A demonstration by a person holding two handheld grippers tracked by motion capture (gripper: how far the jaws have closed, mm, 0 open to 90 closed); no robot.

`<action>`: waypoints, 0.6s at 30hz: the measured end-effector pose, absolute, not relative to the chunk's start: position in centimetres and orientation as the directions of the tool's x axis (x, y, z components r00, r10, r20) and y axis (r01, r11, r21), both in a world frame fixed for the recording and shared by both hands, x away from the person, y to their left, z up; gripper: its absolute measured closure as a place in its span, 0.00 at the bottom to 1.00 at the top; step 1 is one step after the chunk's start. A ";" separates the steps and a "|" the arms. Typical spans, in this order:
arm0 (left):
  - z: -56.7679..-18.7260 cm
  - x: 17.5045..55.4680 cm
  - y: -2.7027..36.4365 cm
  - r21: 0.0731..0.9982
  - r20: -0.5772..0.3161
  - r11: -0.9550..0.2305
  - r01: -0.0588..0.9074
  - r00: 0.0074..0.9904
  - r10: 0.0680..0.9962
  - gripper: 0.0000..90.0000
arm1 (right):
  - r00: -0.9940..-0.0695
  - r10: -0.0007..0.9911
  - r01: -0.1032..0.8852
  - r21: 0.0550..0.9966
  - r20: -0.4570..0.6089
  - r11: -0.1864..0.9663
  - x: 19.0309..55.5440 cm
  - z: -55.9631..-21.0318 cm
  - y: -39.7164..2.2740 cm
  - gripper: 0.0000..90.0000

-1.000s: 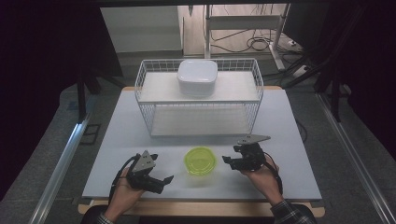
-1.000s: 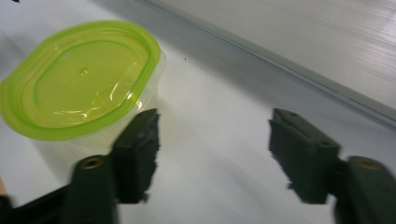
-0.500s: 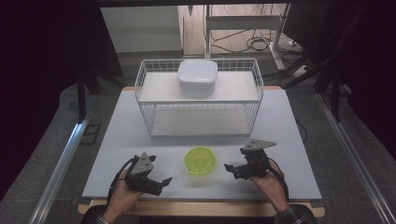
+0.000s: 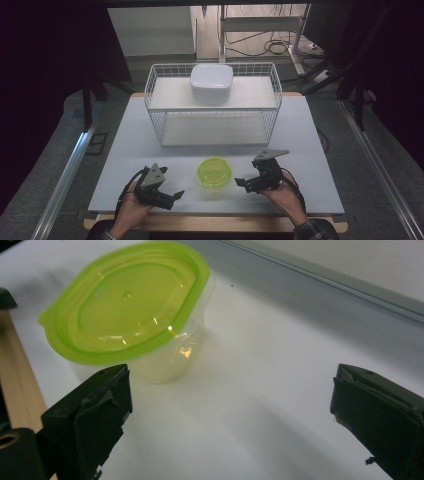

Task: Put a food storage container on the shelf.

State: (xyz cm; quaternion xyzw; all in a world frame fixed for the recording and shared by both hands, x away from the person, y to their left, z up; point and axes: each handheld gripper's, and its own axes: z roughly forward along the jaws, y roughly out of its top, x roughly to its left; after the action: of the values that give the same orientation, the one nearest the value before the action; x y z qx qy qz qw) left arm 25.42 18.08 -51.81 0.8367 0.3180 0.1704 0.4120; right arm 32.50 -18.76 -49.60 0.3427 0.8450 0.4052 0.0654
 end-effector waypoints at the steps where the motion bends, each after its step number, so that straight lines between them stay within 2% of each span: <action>1: -51.8 25.4 18.1 0.798 0.024 -0.459 0.391 0.740 0.672 0.03 | -0.750 0.635 0.540 0.725 0.183 0.429 32.6 -49.6 -18.7 0.03; 5: -51.8 25.4 18.1 0.796 0.025 -0.461 0.392 0.739 0.673 0.03 | -0.742 0.636 0.567 0.705 0.211 0.427 33.0 -49.3 -18.3 0.07; 7: -51.8 25.5 18.1 0.794 0.026 -0.463 0.393 0.739 0.673 0.03 | -0.737 0.637 0.569 0.715 0.226 0.405 33.2 -48.8 -18.1 0.18; 9: -51.9 25.5 18.1 0.793 0.027 -0.464 0.393 0.740 0.673 0.03 | -0.738 0.630 0.572 0.718 0.240 0.397 33.3 -48.6 -18.1 0.21; 11: -51.9 25.5 18.0 0.791 0.032 -0.470 0.392 0.740 0.672 0.03 | -0.729 0.617 0.594 0.723 0.297 0.353 33.7 -48.4 -17.9 0.29; 12: -51.9 25.5 18.0 0.791 0.032 -0.470 0.392 0.740 0.672 0.03 | -0.729 0.617 0.594 0.723 0.297 0.353 33.7 -48.4 -17.9 0.29; 13: -51.9 25.4 17.9 0.790 0.036 -0.472 0.391 0.740 0.672 0.03 | -0.719 0.599 0.624 0.707 0.352 0.334 34.2 -48.4 -17.8 0.37; 15: -51.9 25.5 17.9 0.790 0.036 -0.472 0.391 0.739 0.673 0.03 | -0.707 0.588 0.649 0.691 0.392 0.320 34.7 -48.5 -17.6 0.44; 18: -51.9 25.5 17.9 0.789 0.036 -0.473 0.392 0.739 0.673 0.03 | -0.692 0.580 0.676 0.667 0.430 0.312 35.6 -48.7 -17.2 0.49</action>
State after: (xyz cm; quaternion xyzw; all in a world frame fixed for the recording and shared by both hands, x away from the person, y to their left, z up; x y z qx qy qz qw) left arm 25.46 17.92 -51.92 0.8403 0.3168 0.1739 0.4041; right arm 35.59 -17.23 -48.68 0.3886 0.8081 0.4392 -0.0546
